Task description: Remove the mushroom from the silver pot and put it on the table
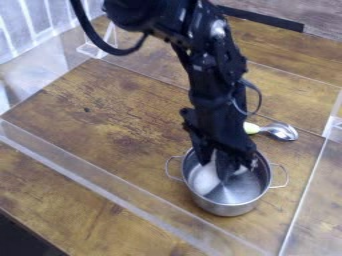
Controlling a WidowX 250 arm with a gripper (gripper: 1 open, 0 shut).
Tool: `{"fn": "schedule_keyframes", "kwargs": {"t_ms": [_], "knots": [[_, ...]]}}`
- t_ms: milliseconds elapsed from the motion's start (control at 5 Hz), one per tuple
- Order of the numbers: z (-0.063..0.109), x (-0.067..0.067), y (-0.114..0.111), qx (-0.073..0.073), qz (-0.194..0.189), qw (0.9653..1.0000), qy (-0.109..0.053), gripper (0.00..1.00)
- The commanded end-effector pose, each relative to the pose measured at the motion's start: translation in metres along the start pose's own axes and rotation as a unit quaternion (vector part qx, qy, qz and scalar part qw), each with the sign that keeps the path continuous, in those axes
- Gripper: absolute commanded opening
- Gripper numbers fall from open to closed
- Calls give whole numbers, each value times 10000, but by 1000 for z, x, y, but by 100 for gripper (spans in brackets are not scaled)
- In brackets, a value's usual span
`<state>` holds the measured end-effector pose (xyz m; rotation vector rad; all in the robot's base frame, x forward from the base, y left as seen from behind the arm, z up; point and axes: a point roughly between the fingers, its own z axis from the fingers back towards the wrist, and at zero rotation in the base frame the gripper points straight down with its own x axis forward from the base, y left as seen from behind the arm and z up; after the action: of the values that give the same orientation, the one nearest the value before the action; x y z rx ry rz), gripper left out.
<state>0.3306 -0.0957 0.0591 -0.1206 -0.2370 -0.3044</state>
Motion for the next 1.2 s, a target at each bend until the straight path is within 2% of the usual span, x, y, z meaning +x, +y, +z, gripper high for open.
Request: {"fn": "schedule_keyframes", "kwargs": {"t_ms": [0, 200, 400, 600, 800, 1000], "knots": [[36, 0, 7, 112, 132, 9989, -433, 0], [56, -7, 17, 176, 255, 9983, -491, 0], [72, -20, 37, 257, 377, 9977, -492, 0], [65, -37, 63, 324, 449, 9977, -399, 0], [51, -56, 84, 290, 540, 9977, -303, 0], [28, -56, 71, 122, 458, 9986, -217, 0]]}}
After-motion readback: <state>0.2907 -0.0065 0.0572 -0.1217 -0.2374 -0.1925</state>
